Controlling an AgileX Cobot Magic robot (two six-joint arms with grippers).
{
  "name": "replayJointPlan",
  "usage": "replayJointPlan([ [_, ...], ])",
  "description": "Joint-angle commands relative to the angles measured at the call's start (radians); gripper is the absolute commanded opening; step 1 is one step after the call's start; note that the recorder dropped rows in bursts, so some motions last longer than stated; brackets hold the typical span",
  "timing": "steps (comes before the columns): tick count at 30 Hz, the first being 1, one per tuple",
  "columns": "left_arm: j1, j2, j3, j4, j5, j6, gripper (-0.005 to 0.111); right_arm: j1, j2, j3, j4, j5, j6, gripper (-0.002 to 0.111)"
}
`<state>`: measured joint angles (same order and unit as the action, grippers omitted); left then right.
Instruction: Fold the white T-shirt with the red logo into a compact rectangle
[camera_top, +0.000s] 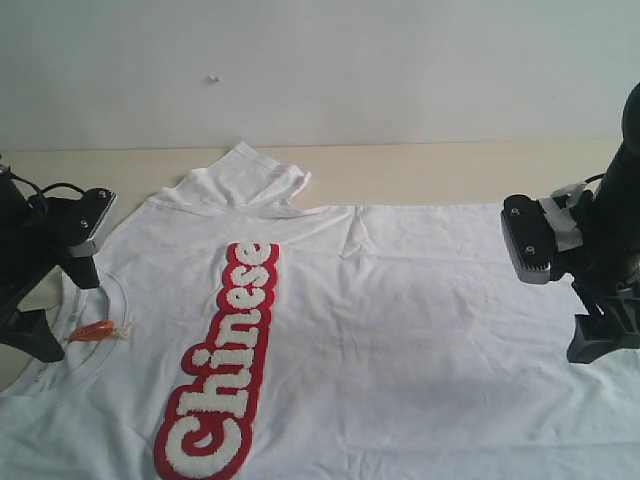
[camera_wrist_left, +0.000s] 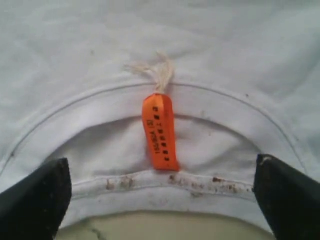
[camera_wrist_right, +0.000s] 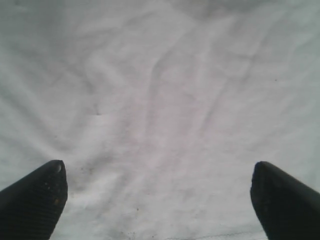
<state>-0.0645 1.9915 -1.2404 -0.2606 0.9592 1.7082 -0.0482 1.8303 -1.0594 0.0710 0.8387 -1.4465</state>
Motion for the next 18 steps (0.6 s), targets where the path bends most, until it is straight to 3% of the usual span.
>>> replayJointPlan([
  [1,-0.006,0.022,-0.019,-0.02,0.041,0.003,0.094,-0.005,0.01,-0.005,0.0,-0.007,-0.007,0.095],
  [18,-0.006,0.062,-0.051,-0.008,0.032,-0.011,0.094,-0.005,0.035,-0.005,0.0,-0.007,-0.007,0.095],
])
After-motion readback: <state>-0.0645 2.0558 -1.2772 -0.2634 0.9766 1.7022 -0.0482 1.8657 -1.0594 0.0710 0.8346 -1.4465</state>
